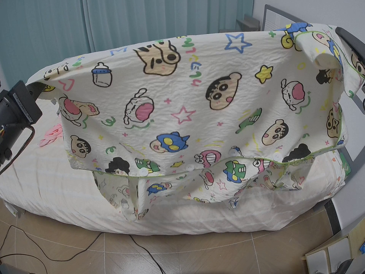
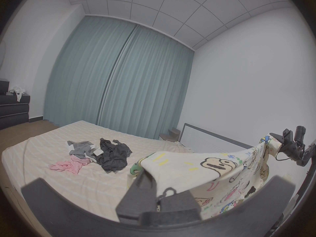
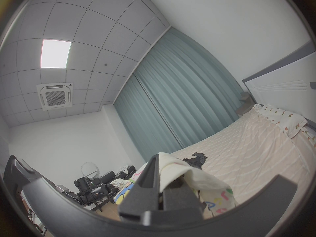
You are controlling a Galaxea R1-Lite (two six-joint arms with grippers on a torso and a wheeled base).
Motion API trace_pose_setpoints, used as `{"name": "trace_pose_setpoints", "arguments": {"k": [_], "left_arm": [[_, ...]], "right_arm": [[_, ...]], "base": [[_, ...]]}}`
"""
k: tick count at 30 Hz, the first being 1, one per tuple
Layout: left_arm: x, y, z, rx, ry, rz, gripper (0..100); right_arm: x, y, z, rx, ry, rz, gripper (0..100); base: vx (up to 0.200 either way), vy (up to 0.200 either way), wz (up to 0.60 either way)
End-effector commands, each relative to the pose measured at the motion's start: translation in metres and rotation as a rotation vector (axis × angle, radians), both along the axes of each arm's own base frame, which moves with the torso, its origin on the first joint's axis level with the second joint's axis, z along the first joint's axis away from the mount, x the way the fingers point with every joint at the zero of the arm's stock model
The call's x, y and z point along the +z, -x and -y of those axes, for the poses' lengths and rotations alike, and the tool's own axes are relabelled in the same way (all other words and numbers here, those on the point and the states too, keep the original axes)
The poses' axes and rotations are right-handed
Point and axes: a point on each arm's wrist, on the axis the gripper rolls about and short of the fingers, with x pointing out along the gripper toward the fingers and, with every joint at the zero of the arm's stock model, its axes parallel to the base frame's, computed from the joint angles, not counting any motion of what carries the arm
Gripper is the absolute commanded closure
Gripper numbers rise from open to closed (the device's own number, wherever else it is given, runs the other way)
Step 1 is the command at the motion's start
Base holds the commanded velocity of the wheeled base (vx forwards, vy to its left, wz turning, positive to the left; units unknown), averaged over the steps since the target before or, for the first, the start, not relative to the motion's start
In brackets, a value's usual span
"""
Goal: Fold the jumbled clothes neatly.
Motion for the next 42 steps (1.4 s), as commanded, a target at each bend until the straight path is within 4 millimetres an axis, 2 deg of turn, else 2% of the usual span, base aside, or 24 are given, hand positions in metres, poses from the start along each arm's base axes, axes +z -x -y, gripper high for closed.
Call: {"name": "trace_pose_setpoints", "arguments": {"k": [1, 10, 17, 24, 30, 32, 33, 34, 36, 42], "left_arm": [[-0.016, -0.014, 0.0, 0.042, -0.028, -0.064, 100], [-0.025, -0.014, 0.0, 0.045, -0.041, -0.092, 100], [-0.048, -0.022, 0.004, 0.041, -0.059, -0.178, 100], [-0.053, -0.032, 0.009, 0.04, -0.059, -0.212, 100], [-0.067, -0.054, 0.017, 0.062, -0.081, -0.255, 100], [-0.067, -0.054, 0.017, 0.062, -0.081, -0.255, 100], [-0.072, -0.065, 0.02, 0.069, -0.078, -0.252, 100], [-0.072, -0.065, 0.02, 0.069, -0.078, -0.252, 100], [-0.075, -0.08, 0.021, 0.095, -0.074, -0.253, 100], [-0.08, -0.105, 0.022, 0.133, -0.078, -0.274, 100]], "right_arm": [[-0.019, -0.037, 0.006, 0.001, 0.057, -0.089, 100], [-0.034, -0.065, 0.01, -0.031, 0.037, -0.158, 100], [-0.039, -0.066, 0.009, -0.032, 0.041, -0.172, 100], [-0.046, -0.067, 0.009, -0.034, 0.048, -0.195, 100], [-0.057, -0.083, 0.015, -0.078, 0.056, -0.241, 100], [-0.057, -0.083, 0.015, -0.078, 0.056, -0.243, 100], [-0.06, -0.09, 0.016, -0.09, 0.055, -0.244, 100], [-0.06, -0.09, 0.016, -0.09, 0.055, -0.244, 100], [-0.064, -0.099, 0.017, -0.102, 0.051, -0.241, 100], [-0.075, -0.119, 0.019, -0.127, 0.057, -0.25, 100]], "base": [[0.0, 0.0, 0.0], [0.0, 0.0, 0.0], [0.0, 0.0, 0.0], [0.0, 0.0, 0.0], [0.067, 0.0, 0.0], [0.2, 0.0, 0.0], [0.2, 0.0, 0.0], [0.2, 0.0, 0.0], [0.2, 0.0, 0.0], [0.2, 0.0, 0.0]]}}
